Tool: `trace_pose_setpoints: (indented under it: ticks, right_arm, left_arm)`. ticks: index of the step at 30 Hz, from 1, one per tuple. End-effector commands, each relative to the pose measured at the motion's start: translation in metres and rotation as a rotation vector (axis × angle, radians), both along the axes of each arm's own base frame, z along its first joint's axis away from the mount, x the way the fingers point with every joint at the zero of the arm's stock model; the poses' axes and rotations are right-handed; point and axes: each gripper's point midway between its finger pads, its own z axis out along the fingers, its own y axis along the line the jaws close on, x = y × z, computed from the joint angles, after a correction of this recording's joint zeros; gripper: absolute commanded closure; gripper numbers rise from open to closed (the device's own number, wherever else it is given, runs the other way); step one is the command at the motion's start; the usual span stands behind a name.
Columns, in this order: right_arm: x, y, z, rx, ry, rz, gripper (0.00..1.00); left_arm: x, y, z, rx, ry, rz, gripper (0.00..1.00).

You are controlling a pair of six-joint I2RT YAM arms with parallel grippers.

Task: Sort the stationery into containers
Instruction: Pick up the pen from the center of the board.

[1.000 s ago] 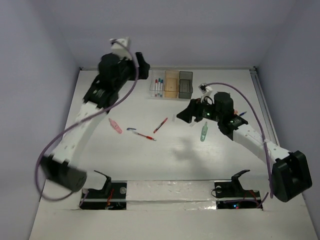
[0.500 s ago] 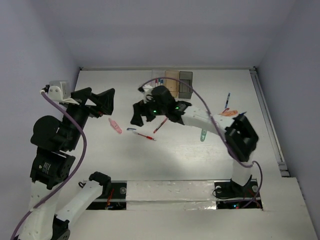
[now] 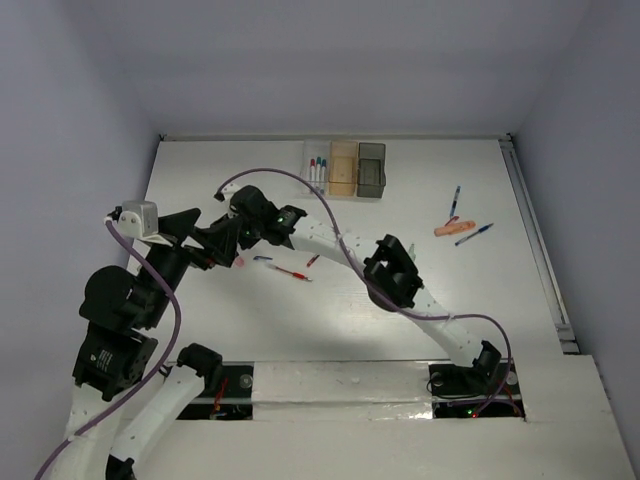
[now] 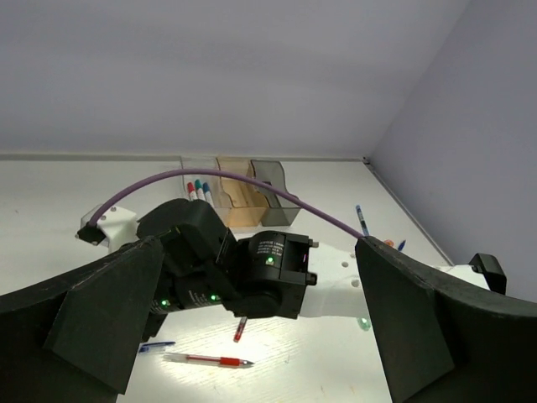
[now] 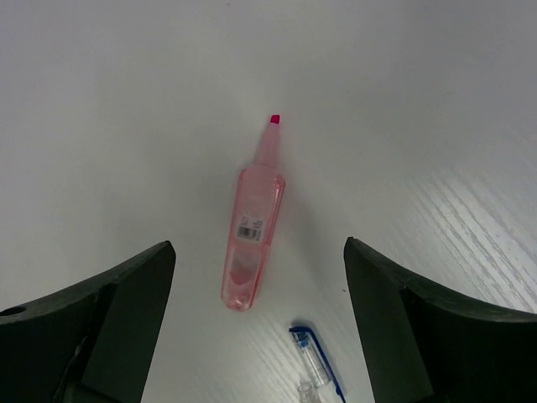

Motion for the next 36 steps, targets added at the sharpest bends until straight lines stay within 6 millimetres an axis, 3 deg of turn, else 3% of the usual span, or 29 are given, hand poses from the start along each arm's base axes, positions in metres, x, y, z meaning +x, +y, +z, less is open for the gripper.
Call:
trace_pose_setpoints:
  ticks: [1, 5, 8, 19, 27, 36]
  right_arm:
    - [0.008, 0.004, 0.008, -0.027, -0.082, -0.027, 0.14]
    - [-0.003, 0.000, -0.017, -0.107, -0.106, -0.028, 0.14]
    - [-0.010, 0.002, -0.013, -0.097, -0.118, -0.016, 0.15]
    - [-0.026, 0.001, -0.036, -0.146, -0.083, 0.010, 0.21]
    - [-0.035, -0.005, -0.037, -0.152, -0.073, 0.006, 0.34]
    - [-0.040, -0.001, -0.032, -0.120, -0.052, 0.013, 0.63]
  left_arm:
    - [0.000, 0.007, 0.014, -0.020, -0.071, 0.040, 0.01]
    - [0.001, 0.009, 0.011, -0.010, -0.077, 0.053, 0.01]
    - [0.001, 0.009, 0.011, -0.009, -0.085, 0.058, 0.01]
    - [0.005, 0.006, 0.001, -0.001, -0.069, 0.054, 0.01]
    - [0.008, 0.005, 0.000, 0.002, -0.063, 0.059, 0.01]
    - [0.010, 0.012, 0.000, -0.001, -0.050, 0.102, 0.01]
